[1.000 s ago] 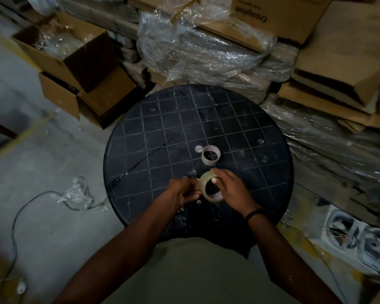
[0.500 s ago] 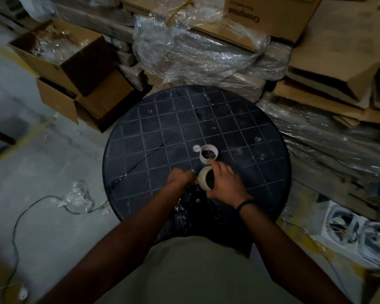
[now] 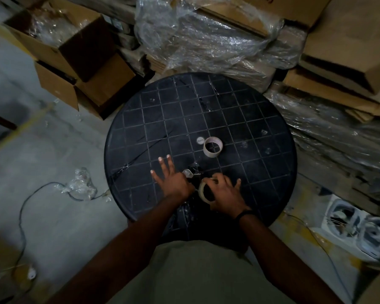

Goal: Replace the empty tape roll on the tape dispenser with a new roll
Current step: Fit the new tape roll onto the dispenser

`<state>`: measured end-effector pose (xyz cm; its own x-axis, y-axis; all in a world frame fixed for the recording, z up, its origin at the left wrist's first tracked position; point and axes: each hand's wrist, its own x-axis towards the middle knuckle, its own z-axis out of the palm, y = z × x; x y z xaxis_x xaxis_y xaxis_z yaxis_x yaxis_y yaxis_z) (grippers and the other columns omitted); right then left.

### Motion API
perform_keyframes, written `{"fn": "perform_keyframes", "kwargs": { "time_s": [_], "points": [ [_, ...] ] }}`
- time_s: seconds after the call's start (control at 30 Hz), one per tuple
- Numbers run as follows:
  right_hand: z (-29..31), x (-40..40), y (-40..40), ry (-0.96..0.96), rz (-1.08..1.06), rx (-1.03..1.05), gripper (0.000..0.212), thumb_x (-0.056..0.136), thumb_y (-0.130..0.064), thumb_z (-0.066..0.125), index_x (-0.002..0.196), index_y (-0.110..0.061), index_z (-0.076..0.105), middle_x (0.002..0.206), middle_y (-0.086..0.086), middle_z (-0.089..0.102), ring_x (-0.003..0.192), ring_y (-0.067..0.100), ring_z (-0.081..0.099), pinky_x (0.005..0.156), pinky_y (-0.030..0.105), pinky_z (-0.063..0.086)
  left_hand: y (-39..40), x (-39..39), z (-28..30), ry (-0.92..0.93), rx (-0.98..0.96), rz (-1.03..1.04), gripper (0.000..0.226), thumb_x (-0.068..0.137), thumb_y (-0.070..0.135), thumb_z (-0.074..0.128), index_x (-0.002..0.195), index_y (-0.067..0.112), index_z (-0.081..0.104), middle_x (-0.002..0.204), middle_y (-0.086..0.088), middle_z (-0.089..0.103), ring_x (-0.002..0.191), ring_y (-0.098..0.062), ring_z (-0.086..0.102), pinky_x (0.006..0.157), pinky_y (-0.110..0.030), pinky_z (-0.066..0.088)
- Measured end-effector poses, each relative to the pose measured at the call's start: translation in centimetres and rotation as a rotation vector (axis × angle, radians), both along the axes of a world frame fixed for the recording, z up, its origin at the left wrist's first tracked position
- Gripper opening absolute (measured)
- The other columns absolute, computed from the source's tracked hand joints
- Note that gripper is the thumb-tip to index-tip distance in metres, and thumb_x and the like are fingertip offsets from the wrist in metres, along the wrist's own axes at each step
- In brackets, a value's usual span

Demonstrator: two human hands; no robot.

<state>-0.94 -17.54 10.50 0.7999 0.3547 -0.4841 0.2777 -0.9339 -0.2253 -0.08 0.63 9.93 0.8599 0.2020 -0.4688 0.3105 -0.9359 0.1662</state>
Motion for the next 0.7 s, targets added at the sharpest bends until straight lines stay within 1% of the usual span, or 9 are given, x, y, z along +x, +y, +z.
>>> {"fn": "perform_keyframes", "kwargs": {
  "time_s": [0.13,0.23,0.3,0.37,0.43,0.53,0.6,0.67,0.7],
  "points": [
    [-0.8,-1.0,-0.1,0.014,0.013,-0.044,0.098,0.070,-0.046,0.083,0.150,-0.043,0.026,0.154,-0.005,0.031,0.151,0.031,0.016,0.103,0.087,0.004,0.6,-1.7,-1.6,-0.063,0.105,-0.134,0.043,0.085,0.067,0.058,0.086,0.028,0.075,0.165,-0.012,-0.027,0.144,-0.040,-0.040,0.105,-0.075,-0.026],
    [-1.6,-2.2,-0.3,0.023,-0.029,-0.048,0.107,0.072,-0.048,0.080,0.156,-0.039,0.014,0.158,-0.010,0.030,0.153,0.028,0.015,0.102,0.088,0.000,0.7,-2.7,-2.3,-0.055,0.122,-0.175,0.030,0.085,0.055,0.061,0.083,0.029,0.075,0.165,-0.012,-0.027,0.145,-0.041,-0.039,0.108,-0.079,-0.013],
    [-2.1,-2.9,-0.3,0.027,-0.053,-0.059,0.109,0.073,-0.044,0.079,0.157,-0.036,0.010,0.159,-0.012,0.027,0.152,0.026,0.017,0.102,0.087,0.000,0.6,-3.3,-2.4,-0.022,0.088,-0.140,0.030,0.086,0.054,0.060,0.090,0.029,0.076,0.166,-0.012,-0.026,0.145,-0.041,-0.038,0.108,-0.079,-0.013],
    [-2.5,-3.5,-0.3,0.030,-0.102,-0.046,0.101,0.076,-0.035,0.077,0.156,-0.036,0.016,0.160,-0.012,0.024,0.149,0.025,0.022,0.106,0.085,0.009,0.2,-3.6,-2.4,0.018,0.054,-0.059,0.040,0.087,0.060,0.058,0.099,0.027,0.077,0.168,-0.011,-0.021,0.147,-0.041,-0.035,0.109,-0.077,-0.017],
    [-2.9,-4.3,-0.2,0.037,-0.184,-0.010,0.095,0.078,-0.028,0.076,0.154,-0.036,0.020,0.159,-0.010,0.021,0.144,0.025,0.029,0.108,0.079,0.021,-0.4,-3.8,-2.5,0.034,0.037,0.000,0.045,0.086,0.065,0.058,0.101,0.027,0.077,0.169,-0.010,-0.015,0.150,-0.039,-0.030,0.109,-0.075,-0.016],
    [-4.3,-5.4,0.0,0.035,-0.382,0.157,0.093,0.073,-0.021,0.079,0.147,-0.040,0.025,0.151,0.002,0.024,0.129,0.033,0.048,0.101,0.056,0.048,-0.7,-3.9,-2.8,0.064,-0.013,0.076,0.037,0.083,0.062,0.064,0.091,0.028,0.076,0.170,-0.008,-0.013,0.151,-0.036,-0.027,0.113,-0.076,-0.009],
    [-5.1,-5.8,0.3,0.056,-0.521,0.278,0.094,0.070,-0.017,0.082,0.146,-0.040,0.031,0.143,0.009,0.025,0.120,0.035,0.055,0.100,0.044,0.052,-0.9,-4.0,-3.0,0.076,-0.047,0.136,0.030,0.081,0.057,0.066,0.089,0.029,0.076,0.170,-0.007,-0.011,0.152,-0.035,-0.026,0.114,-0.075,-0.006],
    [-5.4,-6.0,0.6,0.066,-0.619,0.329,0.092,0.068,-0.017,0.083,0.145,-0.039,0.037,0.143,0.010,0.025,0.121,0.036,0.053,0.104,0.040,0.049,-1.1,-4.2,-3.1,0.069,-0.060,0.151,0.028,0.082,0.055,0.065,0.089,0.030,0.076,0.170,-0.007,-0.011,0.152,-0.036,-0.027,0.114,-0.075,-0.005],
    [-5.3,-6.0,0.8,0.075,-0.662,0.339,0.091,0.067,-0.019,0.084,0.144,-0.040,0.038,0.146,0.010,0.022,0.124,0.037,0.049,0.105,0.042,0.047,-1.2,-4.4,-3.1,0.064,-0.067,0.153,0.029,0.084,0.054,0.064,0.090,0.029,0.076,0.170,-0.007,-0.012,0.152,-0.035,-0.027,0.114,-0.075,-0.005]
  ]
}}
